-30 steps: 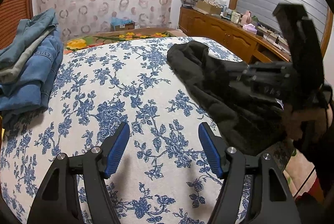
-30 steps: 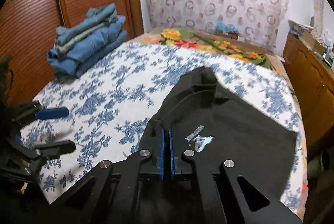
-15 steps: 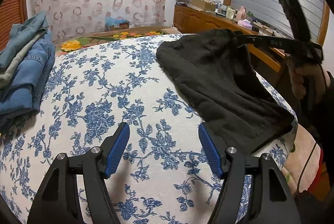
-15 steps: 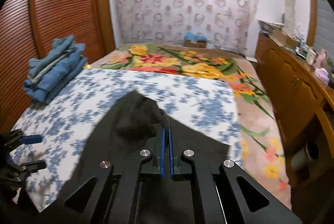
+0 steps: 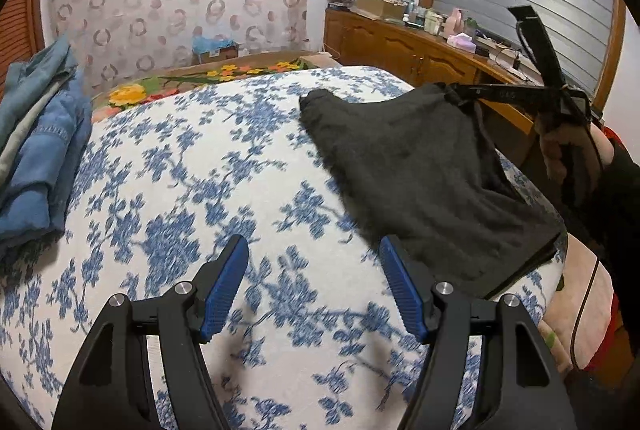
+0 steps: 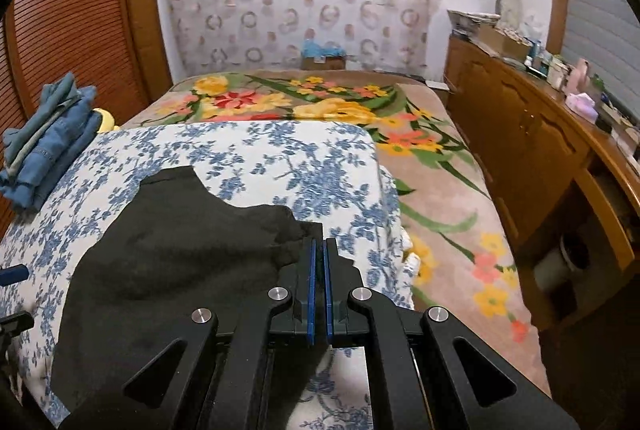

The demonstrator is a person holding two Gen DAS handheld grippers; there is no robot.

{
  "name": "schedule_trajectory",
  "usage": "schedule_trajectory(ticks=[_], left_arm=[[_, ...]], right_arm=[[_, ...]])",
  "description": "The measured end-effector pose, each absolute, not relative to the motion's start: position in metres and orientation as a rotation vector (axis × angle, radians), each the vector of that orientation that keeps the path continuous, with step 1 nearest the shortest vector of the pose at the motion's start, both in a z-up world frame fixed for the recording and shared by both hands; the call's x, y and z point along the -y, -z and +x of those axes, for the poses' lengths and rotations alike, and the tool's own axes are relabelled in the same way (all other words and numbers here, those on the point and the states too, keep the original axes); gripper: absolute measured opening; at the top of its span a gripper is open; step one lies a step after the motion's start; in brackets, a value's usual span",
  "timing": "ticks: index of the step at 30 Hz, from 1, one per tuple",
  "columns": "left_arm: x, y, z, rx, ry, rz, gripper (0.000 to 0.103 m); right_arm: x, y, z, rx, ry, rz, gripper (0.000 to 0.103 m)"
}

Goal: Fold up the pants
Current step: 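Open the right gripper to release the pants, then grasp the pants hem with the right gripper and smooth it flat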

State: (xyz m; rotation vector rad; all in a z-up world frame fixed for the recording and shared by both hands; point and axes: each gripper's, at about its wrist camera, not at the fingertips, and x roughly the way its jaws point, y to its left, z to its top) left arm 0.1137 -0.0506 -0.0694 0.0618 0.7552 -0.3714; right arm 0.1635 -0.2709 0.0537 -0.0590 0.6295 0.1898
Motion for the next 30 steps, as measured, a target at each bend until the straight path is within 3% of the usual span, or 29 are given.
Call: schedule_trajectory(ticks=[4,18,30], left_arm=[[0.061,0.068,0.118,-0.751,0.401,0.068,0.069],[0.075,0.083,0.119,-0.801,0.425,0.079,0.069],[0.092,0.086,0.106,-0.817,0.471,0.113,0.069]], right_arm=[[0.268,-0.053,0.17,-0.645,-0.177,-0.067,0.005],[0.27,-0.043,0.123,-0.638,-0.245,-0.033,0.026],[0.285,-0.033,0.044,-0.627,-0.267,-0.018,0.027]])
